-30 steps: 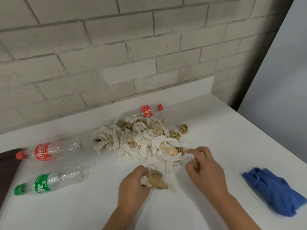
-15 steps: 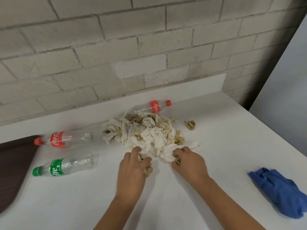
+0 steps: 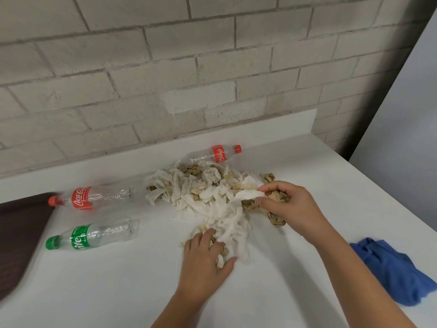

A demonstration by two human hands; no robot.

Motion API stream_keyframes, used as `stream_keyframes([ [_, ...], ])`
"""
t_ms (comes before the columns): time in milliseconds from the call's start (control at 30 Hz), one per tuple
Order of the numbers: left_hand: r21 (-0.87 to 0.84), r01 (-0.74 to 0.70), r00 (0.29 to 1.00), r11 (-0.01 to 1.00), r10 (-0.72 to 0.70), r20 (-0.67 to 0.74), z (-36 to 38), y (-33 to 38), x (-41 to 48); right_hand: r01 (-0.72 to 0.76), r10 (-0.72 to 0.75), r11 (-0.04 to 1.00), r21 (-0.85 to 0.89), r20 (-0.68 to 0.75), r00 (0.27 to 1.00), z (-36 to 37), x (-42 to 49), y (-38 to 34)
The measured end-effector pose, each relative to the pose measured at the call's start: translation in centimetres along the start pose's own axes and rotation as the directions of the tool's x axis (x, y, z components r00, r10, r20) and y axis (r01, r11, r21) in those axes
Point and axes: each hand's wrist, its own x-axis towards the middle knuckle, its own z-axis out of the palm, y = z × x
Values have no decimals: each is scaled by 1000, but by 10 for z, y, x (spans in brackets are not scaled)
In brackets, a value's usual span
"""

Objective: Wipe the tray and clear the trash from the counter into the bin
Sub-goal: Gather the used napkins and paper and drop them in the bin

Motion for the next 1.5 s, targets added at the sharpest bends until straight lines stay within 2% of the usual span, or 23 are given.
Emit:
stream_keyframes([
  [100, -17, 16, 999, 1000, -16, -36, -2, -4, 0, -10, 12, 998, 66, -30, 999, -7, -4, 4],
  [200, -87, 35, 995, 996, -43, -91, -3, -11, -4, -27, 31, 998, 62, -57, 998, -15, -7, 14],
  [300, -152, 88, 990, 984, -104, -98, -10, -20, -9, -54, 42, 994, -90, -137, 990, -20, -1, 25],
  [400, -270, 224, 963, 936, -256, -87, -19, -25, -14, -22, -23, 962, -273, -157, 987, -18, 14, 27],
  [433, -312, 279, 945, 908, -318, -79, -21, -25, -15, 21, -66, 967, -253, -172, 983, -17, 20, 24],
  [533, -349, 380, 908, 857, -417, -35, -27, -23, -15, 198, -183, 980, 17, -312, 932, -17, 33, 3],
  [567, -343, 375, 911, 861, -411, -36, -27, -23, -15, 253, -215, 966, 55, -369, 904, -18, 38, -4],
  [633, -327, 361, 919, 873, -393, -34, -26, -22, -14, 286, -258, 958, 0, -427, 866, -22, 53, -12],
  [733, -287, 317, 938, 904, -343, -44, -20, -23, -15, 71, -169, 948, -310, -301, 939, -26, 93, -5],
  [800, -254, 302, 944, 919, -326, -57, -19, -23, -15, -51, -48, 827, -560, -161, 986, -20, 121, 13],
  [933, -181, 252, 956, 951, -274, -105, -18, -22, -15, -20, 143, 617, -787, 87, 986, -1, 146, 58],
  [1000, -164, 229, 962, 959, -249, -115, -17, -22, -17, 9, 131, 544, -839, 95, 987, 5, 148, 72],
  [1067, -161, 235, 959, 959, -256, -124, -17, -21, -16, 45, 46, 509, -860, 79, 996, 7, 148, 78],
  [1133, -154, 244, 953, 957, -266, -143, -17, -20, -15, 29, 38, 550, -835, 60, 997, 4, 145, 74],
  [1267, -193, 298, 940, 935, -323, -109, -19, -18, -14, -71, 53, 702, -709, -47, 997, -24, 108, 47],
  [1367, -246, 389, 909, 888, -413, -50, -21, -14, -8, -115, 165, 736, -668, 11, 986, -37, 53, 30],
  [1433, -279, 439, 889, 854, -458, -1, -25, -6, 1, -110, 235, 703, -702, 84, 968, -29, 20, 31],
  [1500, -296, 412, 903, 862, -430, 6, -29, 7, 10, -71, 266, 610, -789, 120, 956, -14, 3, 40],
])
